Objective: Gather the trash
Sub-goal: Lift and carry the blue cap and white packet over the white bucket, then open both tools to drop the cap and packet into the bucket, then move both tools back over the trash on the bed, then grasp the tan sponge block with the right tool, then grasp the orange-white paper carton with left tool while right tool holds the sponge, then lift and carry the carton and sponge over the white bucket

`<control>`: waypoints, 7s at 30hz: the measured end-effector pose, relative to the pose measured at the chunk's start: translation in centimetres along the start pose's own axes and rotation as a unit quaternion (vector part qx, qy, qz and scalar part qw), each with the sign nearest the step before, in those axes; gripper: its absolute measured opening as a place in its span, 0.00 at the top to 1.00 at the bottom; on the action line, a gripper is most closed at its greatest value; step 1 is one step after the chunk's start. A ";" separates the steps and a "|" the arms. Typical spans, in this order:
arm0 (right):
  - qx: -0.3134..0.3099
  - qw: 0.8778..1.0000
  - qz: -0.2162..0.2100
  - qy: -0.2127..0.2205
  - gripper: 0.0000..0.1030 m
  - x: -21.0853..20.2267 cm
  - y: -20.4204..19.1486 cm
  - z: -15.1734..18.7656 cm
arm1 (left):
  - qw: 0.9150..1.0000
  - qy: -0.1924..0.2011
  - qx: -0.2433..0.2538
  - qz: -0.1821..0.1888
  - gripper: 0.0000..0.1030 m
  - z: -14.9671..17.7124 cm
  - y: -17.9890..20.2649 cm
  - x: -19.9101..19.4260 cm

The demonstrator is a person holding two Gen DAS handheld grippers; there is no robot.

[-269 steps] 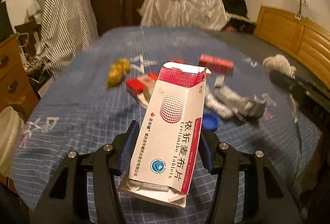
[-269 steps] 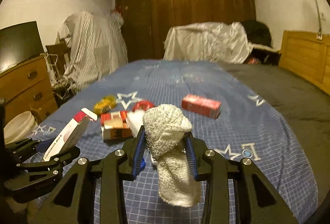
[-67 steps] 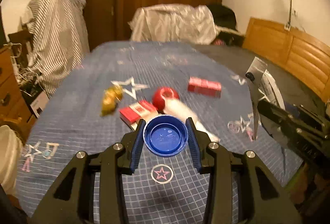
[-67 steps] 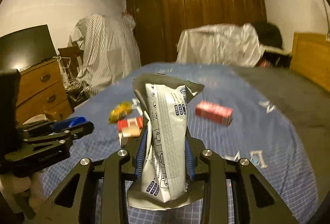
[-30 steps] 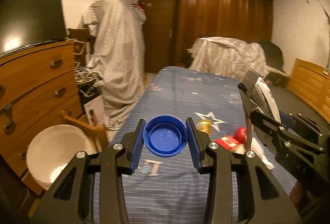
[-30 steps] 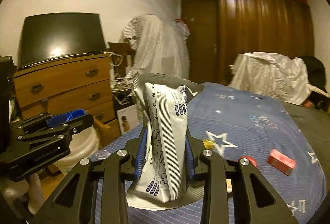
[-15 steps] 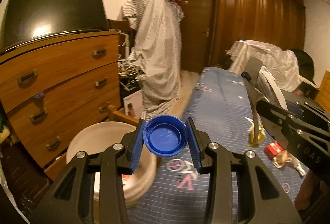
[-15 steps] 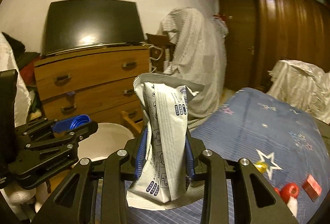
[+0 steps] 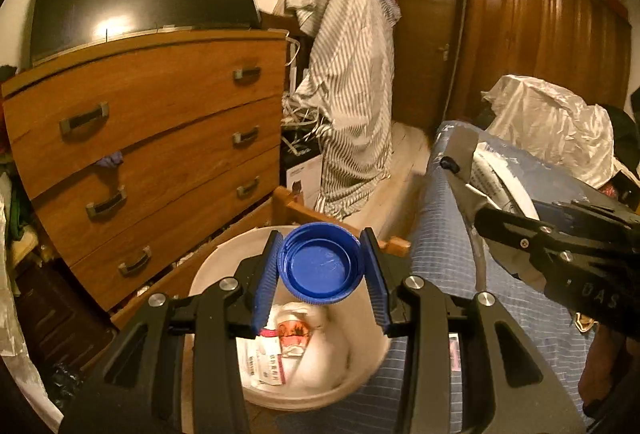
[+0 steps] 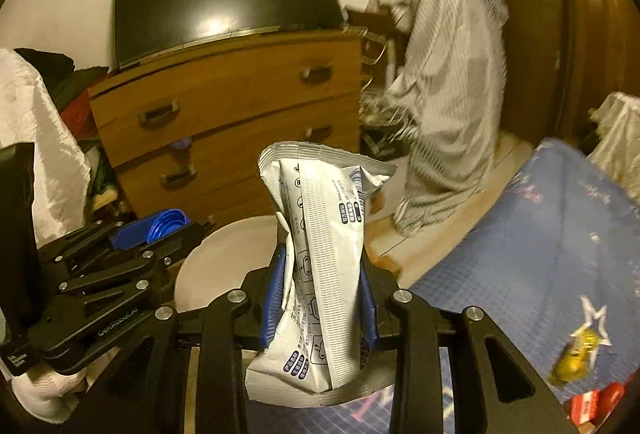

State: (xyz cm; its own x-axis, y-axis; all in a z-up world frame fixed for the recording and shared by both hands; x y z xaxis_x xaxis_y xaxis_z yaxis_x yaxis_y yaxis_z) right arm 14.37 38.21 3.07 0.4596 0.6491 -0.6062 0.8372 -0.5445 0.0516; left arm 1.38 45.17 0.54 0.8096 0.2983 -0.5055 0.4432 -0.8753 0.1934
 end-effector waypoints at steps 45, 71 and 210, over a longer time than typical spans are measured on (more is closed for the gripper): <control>0.025 0.991 -0.078 -0.104 0.37 10.6 -0.5 1.6 | 0.995 -0.081 -0.048 -0.019 0.32 3.4 -9.3 7.5; 0.284 0.942 0.164 -0.068 0.37 -19.8 37.1 45.3 | 0.894 -0.232 0.199 0.328 0.32 20.2 35.7 15.2; 0.139 0.942 0.261 0.160 0.71 -26.4 25.3 24.8 | 0.972 0.060 0.127 0.189 0.58 7.7 29.1 -2.5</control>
State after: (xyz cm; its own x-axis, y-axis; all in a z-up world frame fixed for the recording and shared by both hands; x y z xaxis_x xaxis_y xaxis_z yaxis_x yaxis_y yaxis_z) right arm 16.09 -5.89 0.71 0.8900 0.3572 -0.2833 0.3832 -0.9228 0.0402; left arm 9.25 16.05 0.92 0.9416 -0.0352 -0.3348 0.0073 -0.9922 0.1247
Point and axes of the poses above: each gripper's, at about its wrist camera, not at the fingertips, and x roughly the way its jaws point, y to its right, z to its underside, the point moved 3 cm from there along x, roughly the way its jaws point, and after that the axes turned 13 degrees about z, right-handed, at the moved point
